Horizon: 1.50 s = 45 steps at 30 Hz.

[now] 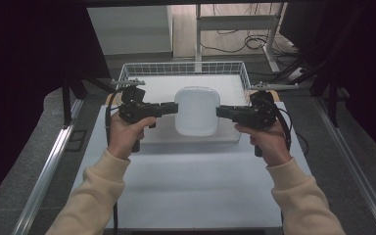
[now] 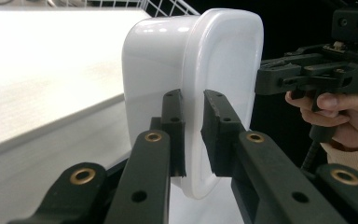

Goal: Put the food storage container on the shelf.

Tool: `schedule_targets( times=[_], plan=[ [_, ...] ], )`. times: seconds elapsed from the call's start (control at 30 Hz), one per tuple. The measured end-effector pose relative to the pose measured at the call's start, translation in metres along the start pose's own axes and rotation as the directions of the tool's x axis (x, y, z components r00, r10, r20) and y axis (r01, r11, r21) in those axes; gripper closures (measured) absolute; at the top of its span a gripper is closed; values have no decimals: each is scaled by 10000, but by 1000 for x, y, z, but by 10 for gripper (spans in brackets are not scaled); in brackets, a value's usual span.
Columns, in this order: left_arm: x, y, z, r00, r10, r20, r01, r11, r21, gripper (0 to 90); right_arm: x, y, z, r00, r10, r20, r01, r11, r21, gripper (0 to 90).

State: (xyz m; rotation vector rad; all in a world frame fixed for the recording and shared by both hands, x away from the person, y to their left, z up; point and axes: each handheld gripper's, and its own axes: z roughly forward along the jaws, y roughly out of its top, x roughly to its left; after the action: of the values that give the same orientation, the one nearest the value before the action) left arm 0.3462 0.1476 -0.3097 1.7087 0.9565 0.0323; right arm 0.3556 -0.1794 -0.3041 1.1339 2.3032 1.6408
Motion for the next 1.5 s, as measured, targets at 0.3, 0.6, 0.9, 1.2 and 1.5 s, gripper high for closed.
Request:
schedule_targets(
  times=[0.3,0.6,0.9,1.2,1.5],
  plan=[
    [4,16,-5,9998,86,-162,-87,10000,-18,798,0,18,4,9999,-142,-45,142,9999,75,785],
    [15,39,-9,10000,11,33,-11,10000,-58,798,-2,45,10,9997,-228,-34,228,9997,91,785],
    [29,58,-3,9997,-232,-4,232,9997,22,797,-13,61,20,9999,-18,-141,21,9998,212,786],
    [49,66,10,9956,-932,87,932,9956,90,796,-32,75,33,9995,226,-233,-214,9985,495,783],
    [74,67,26,9871,-1597,48,1594,9863,437,795,-54,81,55,9960,880,-133,-862,9912,1008,782]
  ],
)
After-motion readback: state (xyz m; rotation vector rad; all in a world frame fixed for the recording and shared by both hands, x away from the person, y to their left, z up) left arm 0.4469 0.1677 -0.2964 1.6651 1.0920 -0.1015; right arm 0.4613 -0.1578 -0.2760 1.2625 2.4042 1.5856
